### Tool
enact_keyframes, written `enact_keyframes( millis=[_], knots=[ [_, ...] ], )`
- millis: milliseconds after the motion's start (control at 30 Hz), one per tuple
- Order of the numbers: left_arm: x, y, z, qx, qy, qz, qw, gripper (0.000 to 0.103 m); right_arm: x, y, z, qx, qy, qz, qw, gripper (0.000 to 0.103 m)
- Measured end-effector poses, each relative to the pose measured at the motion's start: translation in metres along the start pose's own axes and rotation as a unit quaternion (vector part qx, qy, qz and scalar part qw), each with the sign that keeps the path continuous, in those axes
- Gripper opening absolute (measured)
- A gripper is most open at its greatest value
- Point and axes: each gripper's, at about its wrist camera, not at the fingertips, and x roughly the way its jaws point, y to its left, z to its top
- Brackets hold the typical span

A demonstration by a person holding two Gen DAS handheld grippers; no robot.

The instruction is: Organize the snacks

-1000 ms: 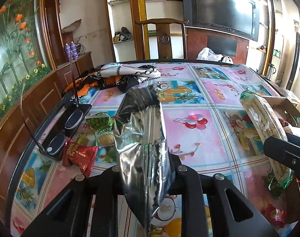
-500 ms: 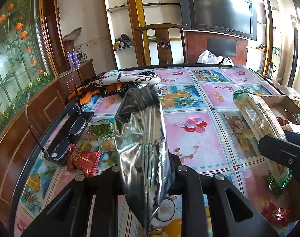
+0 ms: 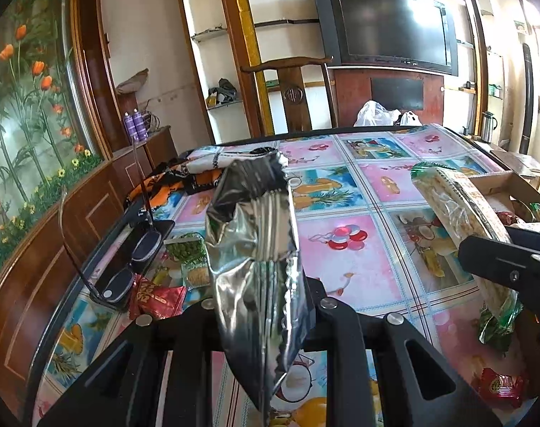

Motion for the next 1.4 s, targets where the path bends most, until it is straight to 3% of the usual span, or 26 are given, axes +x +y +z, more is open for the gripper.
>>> enact_keyframes(
  millis=[367,800,1067,1400],
  knots=[
    [-0.003,-0.005,0.001,0.005,-0.013,0.0,0.9999,0.021,-0.013,-0.009,0.004,0.01,-0.018,0.001,1.0,0.05],
    [-0.006,-0.012,0.006,-0.029,0.011,-0.047,0.9984,0.021,-0.054,-0.085,0.014,0.096,-0.064,-0.018,0.993,0.05],
    [-0.027,-0.066,0.017,-0.014,0.011,-0.105,0.9943,0.021,-0.067,-0.103,0.015,0.111,-0.076,-0.028,0.991,0.05],
    [-0.064,-0.143,0.02,0.027,-0.001,-0.191,0.9811,0.021,-0.083,-0.126,0.013,0.132,-0.087,-0.04,0.987,0.05]
  ],
)
